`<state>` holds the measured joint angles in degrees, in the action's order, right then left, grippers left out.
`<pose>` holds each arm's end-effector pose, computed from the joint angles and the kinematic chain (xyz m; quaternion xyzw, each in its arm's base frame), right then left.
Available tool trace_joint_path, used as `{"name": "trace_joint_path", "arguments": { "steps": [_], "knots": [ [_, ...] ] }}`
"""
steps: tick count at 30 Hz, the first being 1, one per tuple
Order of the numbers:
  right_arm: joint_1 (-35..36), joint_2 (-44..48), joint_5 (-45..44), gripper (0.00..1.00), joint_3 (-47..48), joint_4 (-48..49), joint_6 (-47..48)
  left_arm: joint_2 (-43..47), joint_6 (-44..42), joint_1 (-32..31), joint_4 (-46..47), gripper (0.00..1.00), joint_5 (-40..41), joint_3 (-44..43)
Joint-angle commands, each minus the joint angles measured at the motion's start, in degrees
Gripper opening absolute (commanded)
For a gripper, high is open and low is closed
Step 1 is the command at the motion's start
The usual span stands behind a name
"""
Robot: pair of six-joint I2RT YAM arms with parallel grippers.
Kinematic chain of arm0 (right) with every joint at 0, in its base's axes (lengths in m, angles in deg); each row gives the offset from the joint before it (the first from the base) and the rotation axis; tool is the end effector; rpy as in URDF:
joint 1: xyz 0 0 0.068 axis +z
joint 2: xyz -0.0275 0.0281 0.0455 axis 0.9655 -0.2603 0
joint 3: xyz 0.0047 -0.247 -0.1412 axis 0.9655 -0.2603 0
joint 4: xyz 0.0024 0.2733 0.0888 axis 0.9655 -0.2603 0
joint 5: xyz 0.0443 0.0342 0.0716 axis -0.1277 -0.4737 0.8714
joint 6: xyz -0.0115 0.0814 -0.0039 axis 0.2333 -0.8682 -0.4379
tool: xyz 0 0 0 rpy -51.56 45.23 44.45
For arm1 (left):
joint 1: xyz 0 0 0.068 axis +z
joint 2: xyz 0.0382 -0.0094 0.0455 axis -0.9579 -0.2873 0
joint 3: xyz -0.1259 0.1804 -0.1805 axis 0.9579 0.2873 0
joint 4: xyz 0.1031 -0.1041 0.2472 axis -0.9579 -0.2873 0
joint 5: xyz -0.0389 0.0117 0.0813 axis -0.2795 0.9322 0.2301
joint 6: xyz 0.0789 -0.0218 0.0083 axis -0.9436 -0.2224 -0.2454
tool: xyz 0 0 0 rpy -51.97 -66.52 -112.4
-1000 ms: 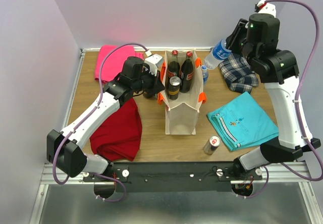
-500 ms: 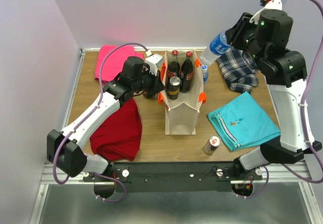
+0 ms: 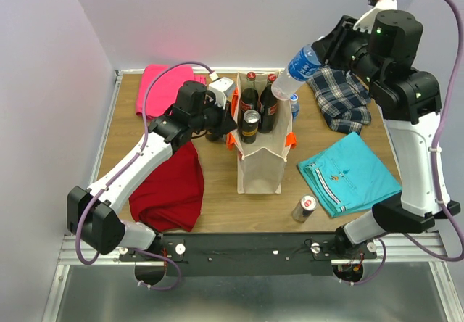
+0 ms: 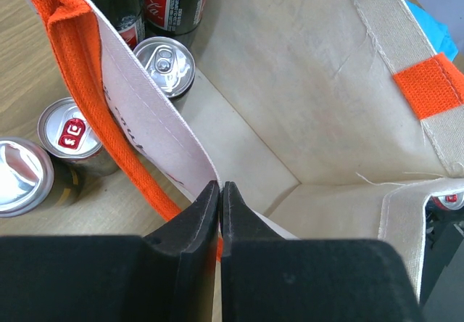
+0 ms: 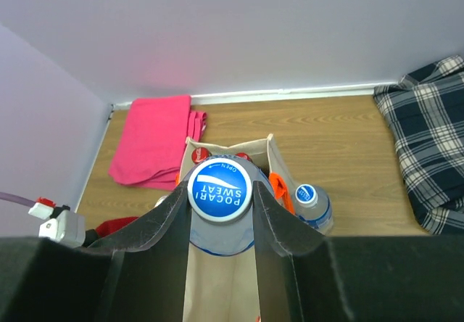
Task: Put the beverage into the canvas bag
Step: Place the drink in the canvas bag.
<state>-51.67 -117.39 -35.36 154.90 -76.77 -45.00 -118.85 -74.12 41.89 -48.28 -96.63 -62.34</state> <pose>0.2819 0.1094 0.5958 0.0357 0.7639 0.1912 0.6154 0.2975 -0.2120 0.3459 0.2446 0.8122 -0.3292 0.4149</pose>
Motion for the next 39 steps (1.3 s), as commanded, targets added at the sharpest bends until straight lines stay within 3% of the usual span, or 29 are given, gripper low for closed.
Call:
{"name": "trace_joint_path", "arguments": {
  "steps": [1, 15, 27, 39],
  "knots": [
    [-0.1, -0.3, 2.5, 0.01, -1.0, 6.5, -2.1, 0.3, -0.3, -0.6, -0.2, 0.14, 1.0, -1.0],
    [4.8, -2.2, -1.7, 0.01, -9.3, 6.0, -1.9, -0.2, -0.3, -0.7, -0.1, 0.14, 1.9, -1.2],
    [13.0, -6.4, -14.7, 0.01, -8.8, 5.4, 0.5, -0.7, -1.1, -0.7, -1.6, 0.14, 3.0, -3.0],
    [14.6, -4.9, -25.8, 0.01, -19.3, 15.7, 3.3, -1.5, -1.1, -0.7, -2.0, 0.14, 2.5, -3.2]
  ]
}}
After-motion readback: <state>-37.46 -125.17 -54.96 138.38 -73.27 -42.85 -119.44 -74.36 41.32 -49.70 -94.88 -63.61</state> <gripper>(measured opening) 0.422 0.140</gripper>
